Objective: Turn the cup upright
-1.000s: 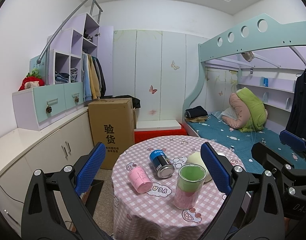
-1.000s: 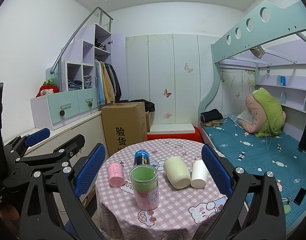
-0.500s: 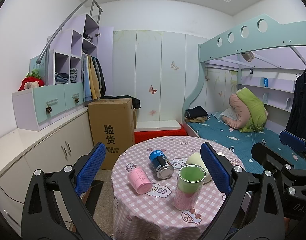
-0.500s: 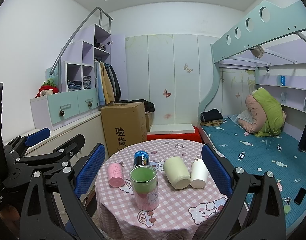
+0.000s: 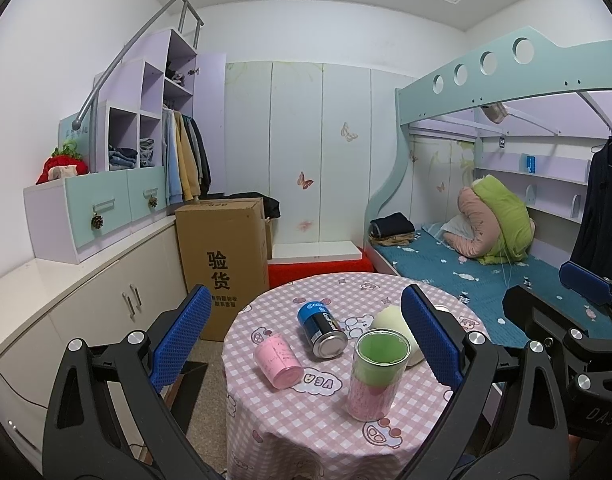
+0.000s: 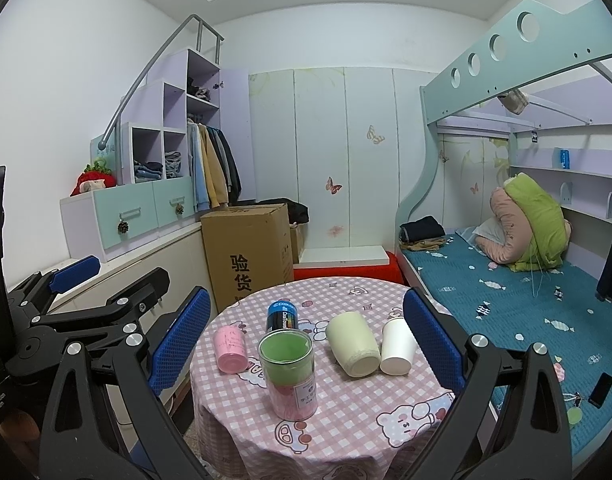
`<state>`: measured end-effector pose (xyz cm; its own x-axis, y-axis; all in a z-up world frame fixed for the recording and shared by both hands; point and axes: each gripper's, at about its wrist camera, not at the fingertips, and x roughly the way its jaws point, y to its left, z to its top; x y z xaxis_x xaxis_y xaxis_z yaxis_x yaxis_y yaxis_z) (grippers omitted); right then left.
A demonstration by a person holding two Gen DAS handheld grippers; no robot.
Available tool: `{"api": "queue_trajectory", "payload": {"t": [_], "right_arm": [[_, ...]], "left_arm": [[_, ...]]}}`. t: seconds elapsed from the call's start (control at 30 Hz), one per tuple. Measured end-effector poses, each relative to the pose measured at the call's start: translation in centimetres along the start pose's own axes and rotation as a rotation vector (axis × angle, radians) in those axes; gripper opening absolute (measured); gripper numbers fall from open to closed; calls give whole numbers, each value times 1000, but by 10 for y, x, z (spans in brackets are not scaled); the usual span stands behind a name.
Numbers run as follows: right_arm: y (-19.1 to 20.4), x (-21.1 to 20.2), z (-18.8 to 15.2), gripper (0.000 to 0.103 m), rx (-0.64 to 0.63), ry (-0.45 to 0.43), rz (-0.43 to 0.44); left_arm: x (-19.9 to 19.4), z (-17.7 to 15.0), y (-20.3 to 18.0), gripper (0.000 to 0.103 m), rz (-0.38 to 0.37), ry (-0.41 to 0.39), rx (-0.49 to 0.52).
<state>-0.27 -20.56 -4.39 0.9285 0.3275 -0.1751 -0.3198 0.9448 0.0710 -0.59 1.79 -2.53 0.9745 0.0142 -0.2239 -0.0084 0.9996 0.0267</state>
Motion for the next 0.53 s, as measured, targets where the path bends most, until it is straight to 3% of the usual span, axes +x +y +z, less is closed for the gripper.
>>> {"api": "queue_trajectory", "payload": {"t": [0.53], "right_arm": [[-2, 1, -3, 94, 7, 8, -4]], "left_arm": [[0, 1, -2, 96, 6, 6, 4]]}}
